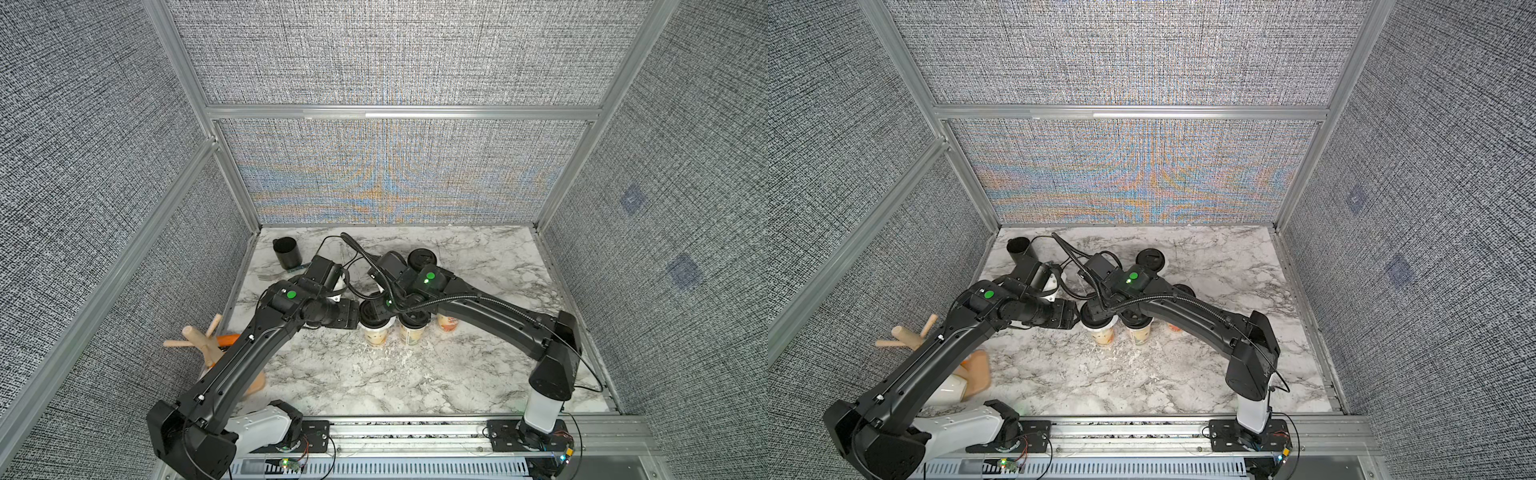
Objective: Put the leak-proof paper on the milk tea cups
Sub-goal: Secure the cup lid on the cup.
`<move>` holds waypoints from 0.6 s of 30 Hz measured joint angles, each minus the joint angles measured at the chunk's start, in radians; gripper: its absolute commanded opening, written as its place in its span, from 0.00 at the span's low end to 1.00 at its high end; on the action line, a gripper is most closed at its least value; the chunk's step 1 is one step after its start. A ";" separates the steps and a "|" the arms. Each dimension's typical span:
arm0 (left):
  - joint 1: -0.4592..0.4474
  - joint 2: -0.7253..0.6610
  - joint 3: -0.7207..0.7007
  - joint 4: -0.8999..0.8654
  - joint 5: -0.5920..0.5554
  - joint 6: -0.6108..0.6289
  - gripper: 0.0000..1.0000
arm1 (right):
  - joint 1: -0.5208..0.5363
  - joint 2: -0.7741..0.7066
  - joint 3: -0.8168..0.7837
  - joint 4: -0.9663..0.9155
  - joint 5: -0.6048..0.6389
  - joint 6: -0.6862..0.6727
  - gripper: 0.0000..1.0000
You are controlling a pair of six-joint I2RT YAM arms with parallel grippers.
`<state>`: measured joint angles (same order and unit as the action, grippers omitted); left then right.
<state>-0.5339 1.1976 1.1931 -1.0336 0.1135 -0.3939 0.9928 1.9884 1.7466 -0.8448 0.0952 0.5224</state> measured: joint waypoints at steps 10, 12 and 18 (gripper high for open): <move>0.000 0.021 -0.017 0.014 -0.006 -0.004 0.81 | 0.009 -0.007 -0.016 0.014 0.020 0.012 0.47; 0.000 0.026 -0.021 0.015 -0.009 -0.004 0.81 | 0.009 -0.013 -0.024 0.013 0.024 0.016 0.47; 0.000 0.032 -0.033 0.031 -0.023 -0.007 0.81 | 0.015 -0.025 -0.040 0.019 0.035 0.026 0.47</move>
<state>-0.5339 1.2301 1.1599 -1.0031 0.0910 -0.4007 1.0080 1.9633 1.7061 -0.8257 0.1299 0.5484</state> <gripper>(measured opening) 0.813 0.474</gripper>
